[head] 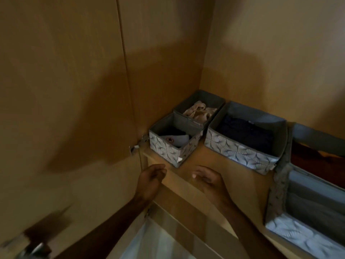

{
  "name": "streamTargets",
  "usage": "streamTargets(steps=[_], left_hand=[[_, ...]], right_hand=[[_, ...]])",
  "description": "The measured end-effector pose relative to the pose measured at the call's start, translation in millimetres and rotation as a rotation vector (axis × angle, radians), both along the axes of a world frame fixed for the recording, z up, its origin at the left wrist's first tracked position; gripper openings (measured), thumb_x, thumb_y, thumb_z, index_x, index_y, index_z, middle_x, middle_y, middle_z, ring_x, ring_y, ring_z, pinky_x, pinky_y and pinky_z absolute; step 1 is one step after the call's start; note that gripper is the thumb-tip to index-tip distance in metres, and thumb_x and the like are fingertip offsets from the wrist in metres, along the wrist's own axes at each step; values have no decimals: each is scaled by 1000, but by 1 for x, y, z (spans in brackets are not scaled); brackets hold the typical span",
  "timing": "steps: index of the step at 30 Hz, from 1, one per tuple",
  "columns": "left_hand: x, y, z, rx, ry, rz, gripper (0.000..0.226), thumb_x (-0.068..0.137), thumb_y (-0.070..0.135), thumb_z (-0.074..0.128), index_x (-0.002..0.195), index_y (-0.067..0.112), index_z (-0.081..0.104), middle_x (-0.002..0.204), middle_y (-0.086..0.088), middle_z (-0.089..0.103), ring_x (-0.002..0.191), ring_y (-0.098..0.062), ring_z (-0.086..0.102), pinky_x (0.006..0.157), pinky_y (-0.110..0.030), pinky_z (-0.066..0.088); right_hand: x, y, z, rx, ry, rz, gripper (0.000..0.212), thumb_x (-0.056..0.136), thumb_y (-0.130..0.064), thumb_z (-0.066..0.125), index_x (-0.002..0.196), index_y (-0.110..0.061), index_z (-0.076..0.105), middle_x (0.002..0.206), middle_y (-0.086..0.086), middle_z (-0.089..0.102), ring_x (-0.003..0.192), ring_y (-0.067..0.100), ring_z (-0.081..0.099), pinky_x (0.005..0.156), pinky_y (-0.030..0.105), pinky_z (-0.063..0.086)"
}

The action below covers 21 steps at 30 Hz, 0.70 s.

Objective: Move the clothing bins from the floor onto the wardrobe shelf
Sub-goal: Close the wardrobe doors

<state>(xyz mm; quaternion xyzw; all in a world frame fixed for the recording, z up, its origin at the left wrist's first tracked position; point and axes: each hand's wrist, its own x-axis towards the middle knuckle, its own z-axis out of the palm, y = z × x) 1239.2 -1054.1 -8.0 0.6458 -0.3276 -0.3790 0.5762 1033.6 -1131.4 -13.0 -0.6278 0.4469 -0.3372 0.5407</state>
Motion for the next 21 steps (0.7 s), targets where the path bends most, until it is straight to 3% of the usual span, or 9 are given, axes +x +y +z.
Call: streamTargets(steps=[4,9,12,16,21], left_hand=[[-18,37,-10,75,31,57,15,90,6,63,102,10,71,100,1,73,92,-9,66,75,-9,48],[-31,101,-21,138,47,144,20,91,2,58,96,16,70,94,0,73,81,-8,66,64,-7,46],[-32,148,-29,176,42,188,19,91,5,58,101,17,70,97,1,74,86,-9,68,67,-9,47],[-30,212,-39,230,30,211,21,92,12,58,109,19,69,101,3,75,91,-14,69,75,-22,47],[-30,292,-36,236,-1,198,22,93,15,58,112,18,68,106,2,73,94,-14,68,76,-22,47]], right_hand=[[-8,30,-16,112,-50,-6,32,80,-27,72,111,-21,69,103,-6,73,96,12,68,72,22,50],[-4,73,-49,201,1,76,24,82,-27,70,105,-23,72,104,-5,74,98,12,68,78,28,54],[3,111,-61,221,45,143,20,81,-30,71,101,-27,71,102,-5,73,94,12,67,74,25,51],[10,171,-61,219,79,226,17,86,-21,69,103,-25,71,100,-4,73,94,8,67,77,23,53],[9,255,-54,204,75,263,24,88,-22,67,112,-20,68,101,2,73,89,7,67,68,16,48]])
